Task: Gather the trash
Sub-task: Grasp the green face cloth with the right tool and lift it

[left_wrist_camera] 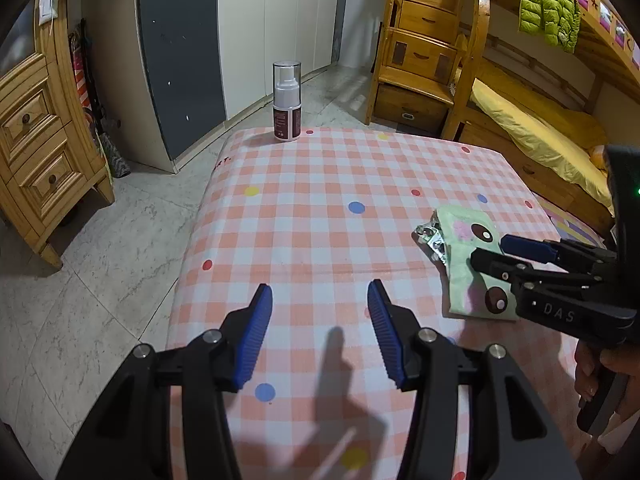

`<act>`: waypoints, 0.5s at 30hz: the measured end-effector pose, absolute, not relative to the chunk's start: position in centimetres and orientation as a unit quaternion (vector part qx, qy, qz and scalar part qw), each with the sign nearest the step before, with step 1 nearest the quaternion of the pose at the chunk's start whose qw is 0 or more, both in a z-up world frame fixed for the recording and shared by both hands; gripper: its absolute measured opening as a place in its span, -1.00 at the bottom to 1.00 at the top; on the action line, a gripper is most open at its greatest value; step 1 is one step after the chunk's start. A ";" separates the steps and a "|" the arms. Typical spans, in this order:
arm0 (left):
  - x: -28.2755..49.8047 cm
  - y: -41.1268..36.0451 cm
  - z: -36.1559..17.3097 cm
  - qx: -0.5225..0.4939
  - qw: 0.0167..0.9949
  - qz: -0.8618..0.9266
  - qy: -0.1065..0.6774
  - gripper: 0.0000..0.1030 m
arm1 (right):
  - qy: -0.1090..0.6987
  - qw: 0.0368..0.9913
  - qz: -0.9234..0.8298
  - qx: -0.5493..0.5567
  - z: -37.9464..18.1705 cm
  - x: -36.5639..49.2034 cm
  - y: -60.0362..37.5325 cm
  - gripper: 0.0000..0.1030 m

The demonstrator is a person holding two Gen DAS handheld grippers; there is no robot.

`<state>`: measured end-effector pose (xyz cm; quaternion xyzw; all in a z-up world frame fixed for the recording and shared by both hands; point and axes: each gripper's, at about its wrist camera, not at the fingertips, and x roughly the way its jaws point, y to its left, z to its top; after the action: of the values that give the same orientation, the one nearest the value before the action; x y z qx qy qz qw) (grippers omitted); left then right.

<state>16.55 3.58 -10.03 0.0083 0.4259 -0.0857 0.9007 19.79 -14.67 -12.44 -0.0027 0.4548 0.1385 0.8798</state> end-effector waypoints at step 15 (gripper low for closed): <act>13.2 3.8 -9.3 0.014 0.901 -0.085 0.426 -0.04 | 0.419 0.887 0.179 -0.080 -9.3 10.7 -12.2 -0.92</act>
<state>13.17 3.80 -9.32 0.0140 0.4258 -0.0851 0.9007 10.71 -12.20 -9.27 -0.0799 0.4192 0.1787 0.8866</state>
